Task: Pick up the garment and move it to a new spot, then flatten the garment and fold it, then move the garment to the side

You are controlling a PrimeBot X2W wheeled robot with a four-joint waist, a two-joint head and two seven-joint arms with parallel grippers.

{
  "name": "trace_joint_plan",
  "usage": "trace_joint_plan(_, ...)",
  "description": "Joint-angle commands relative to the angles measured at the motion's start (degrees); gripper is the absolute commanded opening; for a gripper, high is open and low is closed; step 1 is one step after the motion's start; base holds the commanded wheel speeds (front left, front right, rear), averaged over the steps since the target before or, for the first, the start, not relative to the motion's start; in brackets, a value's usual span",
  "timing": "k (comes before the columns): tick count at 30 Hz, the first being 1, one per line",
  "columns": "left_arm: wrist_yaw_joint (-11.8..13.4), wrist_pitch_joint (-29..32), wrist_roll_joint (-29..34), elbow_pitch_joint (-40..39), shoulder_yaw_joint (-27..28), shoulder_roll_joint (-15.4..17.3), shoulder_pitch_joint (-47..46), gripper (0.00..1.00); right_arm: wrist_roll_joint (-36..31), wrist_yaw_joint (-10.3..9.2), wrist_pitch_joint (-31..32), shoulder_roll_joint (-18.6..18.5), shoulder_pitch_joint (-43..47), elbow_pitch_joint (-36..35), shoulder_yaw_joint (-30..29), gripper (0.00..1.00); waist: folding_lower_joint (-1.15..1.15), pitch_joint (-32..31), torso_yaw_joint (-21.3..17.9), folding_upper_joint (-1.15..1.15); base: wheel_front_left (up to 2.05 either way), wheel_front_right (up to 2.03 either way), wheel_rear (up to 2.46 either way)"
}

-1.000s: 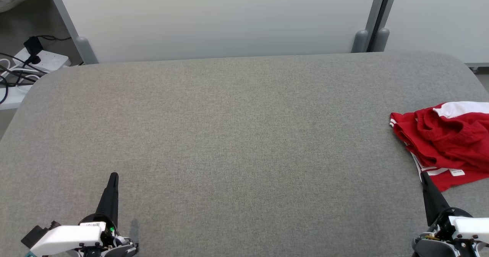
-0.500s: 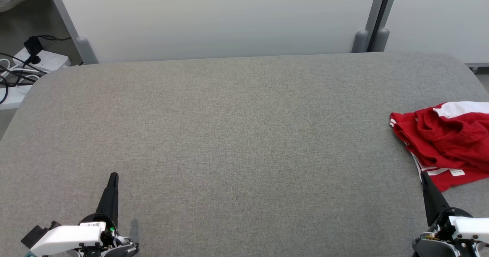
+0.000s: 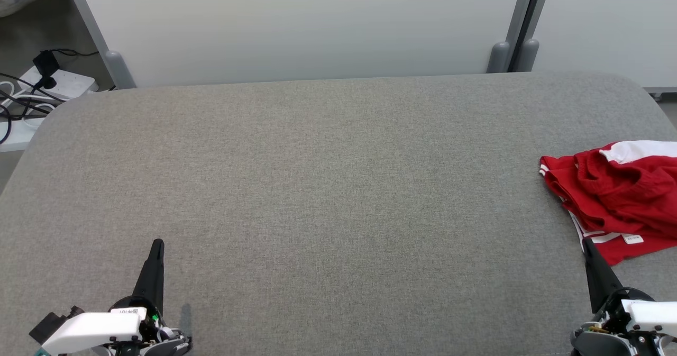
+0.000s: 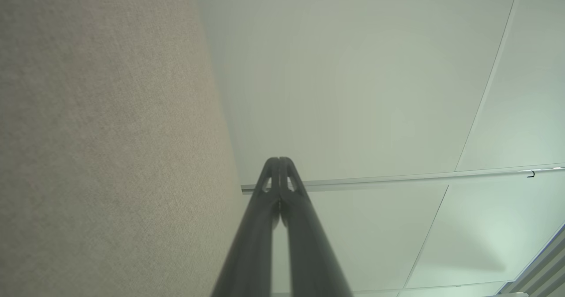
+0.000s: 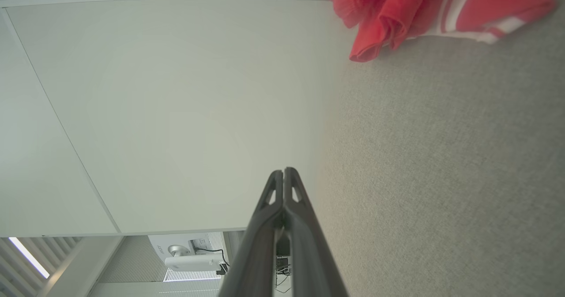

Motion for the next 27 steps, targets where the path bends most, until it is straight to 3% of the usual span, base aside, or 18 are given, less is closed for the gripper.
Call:
trace_joint_plan(1, -0.48, 0.37, -0.24, -1.3, 1.88, 0.49, -3.32, 0.0, -0.22, 0.26, 0.5, -0.75, -2.53, -1.5, 1.0, 0.0, 0.0, 0.0, 0.0, 0.0, 0.0, 0.0, 0.0)
trace_joint_plan(27, -0.48, 0.36, -0.25, -1.31, 1.88, 0.49, -3.32, 0.0, -0.38, 0.26, 0.65, -0.62, -2.55, -1.49, 0.82, 0.0, 0.0, 0.0, 0.0, 0.0, 0.0, 0.0, 0.0)
